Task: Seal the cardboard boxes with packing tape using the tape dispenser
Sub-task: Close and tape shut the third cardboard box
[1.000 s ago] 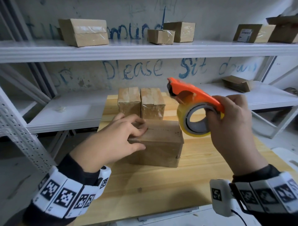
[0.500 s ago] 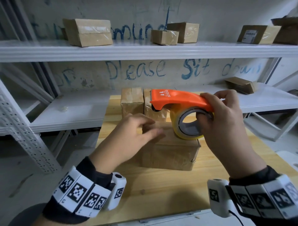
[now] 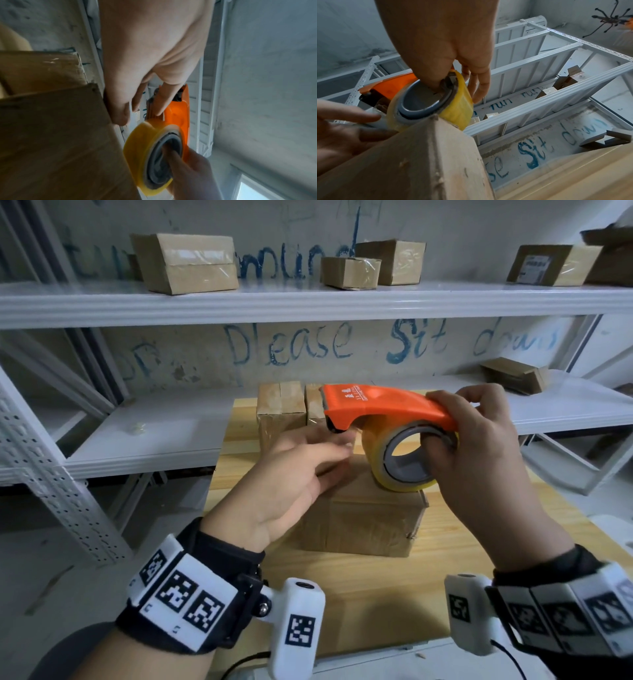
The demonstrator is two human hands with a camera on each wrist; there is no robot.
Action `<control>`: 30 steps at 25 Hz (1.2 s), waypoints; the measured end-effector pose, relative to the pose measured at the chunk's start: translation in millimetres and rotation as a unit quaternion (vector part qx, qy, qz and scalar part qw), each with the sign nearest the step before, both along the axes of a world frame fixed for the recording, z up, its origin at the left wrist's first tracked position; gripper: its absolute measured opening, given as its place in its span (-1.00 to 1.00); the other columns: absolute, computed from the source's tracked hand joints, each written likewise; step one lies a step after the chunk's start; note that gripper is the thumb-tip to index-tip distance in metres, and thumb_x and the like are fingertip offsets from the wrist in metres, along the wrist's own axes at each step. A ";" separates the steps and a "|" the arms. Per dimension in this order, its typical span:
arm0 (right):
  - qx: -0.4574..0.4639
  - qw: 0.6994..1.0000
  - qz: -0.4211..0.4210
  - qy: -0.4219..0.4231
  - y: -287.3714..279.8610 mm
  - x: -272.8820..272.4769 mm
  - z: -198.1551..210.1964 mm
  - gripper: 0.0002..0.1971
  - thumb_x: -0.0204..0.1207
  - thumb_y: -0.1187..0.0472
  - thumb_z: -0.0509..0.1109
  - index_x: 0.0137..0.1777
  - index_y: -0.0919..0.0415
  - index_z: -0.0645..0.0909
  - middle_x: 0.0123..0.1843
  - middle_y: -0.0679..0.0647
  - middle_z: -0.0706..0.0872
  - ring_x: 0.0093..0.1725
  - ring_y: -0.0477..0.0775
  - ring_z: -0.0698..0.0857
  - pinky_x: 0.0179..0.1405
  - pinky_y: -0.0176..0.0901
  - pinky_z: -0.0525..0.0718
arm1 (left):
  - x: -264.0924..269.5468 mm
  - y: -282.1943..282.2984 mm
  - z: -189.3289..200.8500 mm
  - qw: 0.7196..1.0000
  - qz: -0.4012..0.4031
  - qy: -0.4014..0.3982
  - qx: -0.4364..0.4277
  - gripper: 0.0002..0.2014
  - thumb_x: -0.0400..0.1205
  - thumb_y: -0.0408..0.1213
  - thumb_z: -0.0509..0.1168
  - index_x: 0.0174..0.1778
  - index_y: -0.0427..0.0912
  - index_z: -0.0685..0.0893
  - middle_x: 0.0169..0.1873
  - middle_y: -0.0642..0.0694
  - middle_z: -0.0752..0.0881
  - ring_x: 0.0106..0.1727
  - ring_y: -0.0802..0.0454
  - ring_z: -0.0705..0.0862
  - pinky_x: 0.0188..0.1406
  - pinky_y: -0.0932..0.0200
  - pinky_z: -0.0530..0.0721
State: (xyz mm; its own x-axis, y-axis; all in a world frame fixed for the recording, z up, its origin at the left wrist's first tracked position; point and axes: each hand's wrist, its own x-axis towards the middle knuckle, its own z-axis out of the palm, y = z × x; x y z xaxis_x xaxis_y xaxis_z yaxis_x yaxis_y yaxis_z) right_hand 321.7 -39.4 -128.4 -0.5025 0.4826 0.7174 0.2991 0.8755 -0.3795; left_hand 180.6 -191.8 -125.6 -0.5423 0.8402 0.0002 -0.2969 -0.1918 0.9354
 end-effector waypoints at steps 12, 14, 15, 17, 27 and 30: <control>0.010 1.000 0.003 0.009 6.7 1.0 -1.5 -0.55 0.43 0.49 0.39 0.34 0.29 0.64 0.16 0.21 0.48 -0.07 -0.03 0.43 0.01 -0.41 0.31 | 1.2 -6.7 8.6 0.989 -0.023 -0.136 0.049 -0.83 0.64 -0.37 0.27 0.03 -0.36 0.72 0.19 -0.40 0.77 0.33 -0.28 0.73 0.12 -0.06 0.81; 0.011 1.000 0.000 0.004 6.2 0.7 -1.2 -0.55 0.43 0.49 0.39 0.35 0.28 0.63 0.16 0.20 0.47 -0.06 -0.02 0.43 0.01 -0.36 0.33 | -2.0 -9.1 9.5 0.982 -0.015 -0.174 0.072 -0.83 0.65 -0.31 0.24 -0.01 -0.33 0.67 0.15 -0.41 0.75 0.34 -0.36 0.72 0.14 -0.12 0.80; 0.012 1.000 -0.002 0.003 5.9 0.4 -1.2 -0.55 0.43 0.48 0.39 0.35 0.28 0.63 0.17 0.20 0.48 -0.05 -0.01 0.44 0.01 -0.32 0.35 | -3.0 -9.7 10.3 0.979 -0.011 -0.183 0.083 -0.84 0.62 -0.31 0.28 0.01 -0.32 0.66 0.13 -0.40 0.75 0.31 -0.36 0.73 0.14 -0.12 0.80; 0.017 1.000 -0.004 0.001 5.7 0.1 -1.1 -0.55 0.44 0.47 0.39 0.35 0.28 0.63 0.18 0.22 0.48 -0.06 0.00 0.45 0.00 -0.28 0.37 | -3.3 -10.7 12.6 0.977 -0.004 -0.192 0.097 -0.81 0.56 -0.32 0.36 0.04 -0.31 0.67 0.05 -0.37 0.77 0.17 -0.30 0.77 0.13 -0.08 0.81; 0.035 0.999 0.003 0.001 7.4 0.1 -1.8 -0.55 0.43 0.47 0.40 0.35 0.33 0.63 0.18 0.27 0.49 -0.05 0.01 0.46 0.05 -0.22 0.42 | -8.3 -11.7 18.1 0.979 0.028 -0.187 0.079 -0.84 0.50 -0.49 0.36 -0.02 -0.36 0.74 -0.19 -0.26 0.82 -0.32 0.05 0.80 -0.29 0.28 0.82; 0.041 0.999 0.005 -0.002 7.1 0.6 -1.5 -0.55 0.43 0.47 0.41 0.36 0.33 0.63 0.19 0.27 0.49 -0.03 0.01 0.46 0.05 -0.18 0.45 | -10.1 -13.0 18.3 0.981 0.031 -0.182 0.066 -0.85 0.54 -0.53 0.31 -0.02 -0.31 0.70 -0.20 -0.28 0.79 -0.34 0.01 0.78 -0.34 0.25 0.81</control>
